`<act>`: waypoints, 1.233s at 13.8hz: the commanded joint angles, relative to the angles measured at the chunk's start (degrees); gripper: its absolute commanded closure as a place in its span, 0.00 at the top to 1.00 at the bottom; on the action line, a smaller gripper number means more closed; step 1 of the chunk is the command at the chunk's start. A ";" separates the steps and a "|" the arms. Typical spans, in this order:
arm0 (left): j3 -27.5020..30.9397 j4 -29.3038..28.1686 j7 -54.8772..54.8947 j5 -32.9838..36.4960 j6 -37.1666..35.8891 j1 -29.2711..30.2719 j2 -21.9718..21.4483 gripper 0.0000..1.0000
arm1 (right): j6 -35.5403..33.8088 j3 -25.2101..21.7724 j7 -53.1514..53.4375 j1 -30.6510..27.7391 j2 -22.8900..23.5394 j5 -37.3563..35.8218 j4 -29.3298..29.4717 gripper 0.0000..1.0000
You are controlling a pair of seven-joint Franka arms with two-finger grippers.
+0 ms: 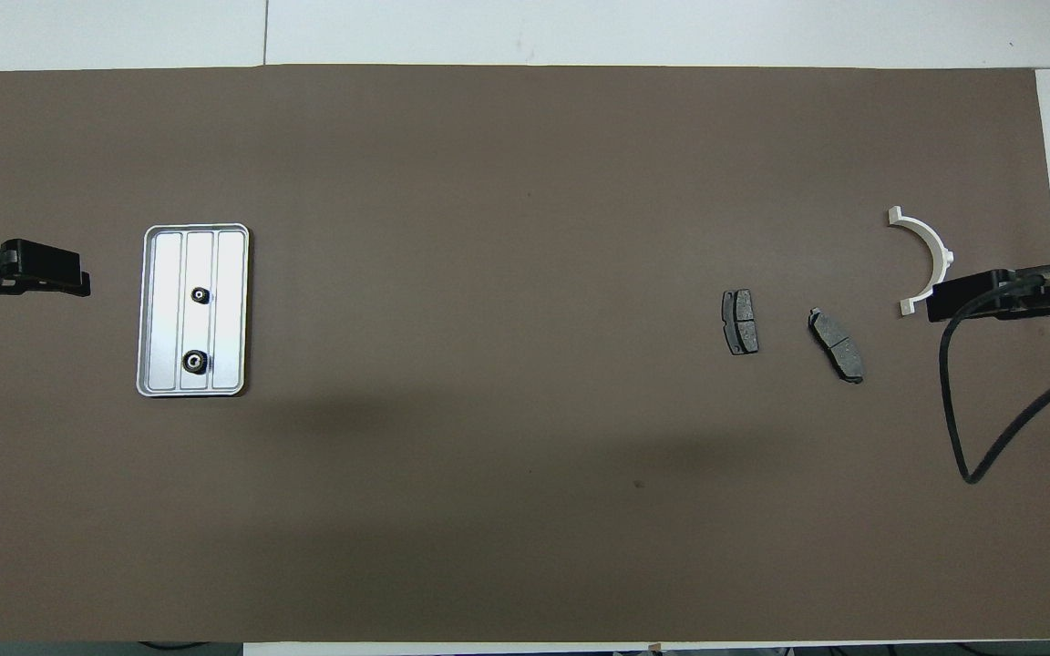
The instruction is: Place bearing gear from tray to pile
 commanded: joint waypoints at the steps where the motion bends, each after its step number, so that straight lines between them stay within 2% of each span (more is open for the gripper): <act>1: 0.35 -0.75 0.52 -0.20 -0.42 -0.46 -0.84 1.00 | -0.19 -0.26 -0.91 -0.03 -0.37 0.21 -0.08 1.00; 9: 0.52 -0.83 -0.35 -0.02 -0.50 -0.20 -1.28 1.00 | -0.45 -0.26 -0.82 -0.12 -0.37 0.21 -0.08 1.00; 12: 0.52 -4.43 0.16 -0.02 2.73 0.06 -2.15 1.00 | -0.63 -0.26 -0.82 -0.03 -0.46 0.30 -0.08 1.00; 14: 0.52 -5.66 0.17 0.06 5.29 0.33 -1.20 1.00 | -0.71 -0.26 -0.82 -0.03 -0.46 0.30 -0.08 1.00; 17: 0.52 -14.33 -0.09 0.06 14.49 -0.28 -0.57 1.00 | -0.71 -0.26 -0.82 -0.03 -0.55 0.30 -0.08 1.00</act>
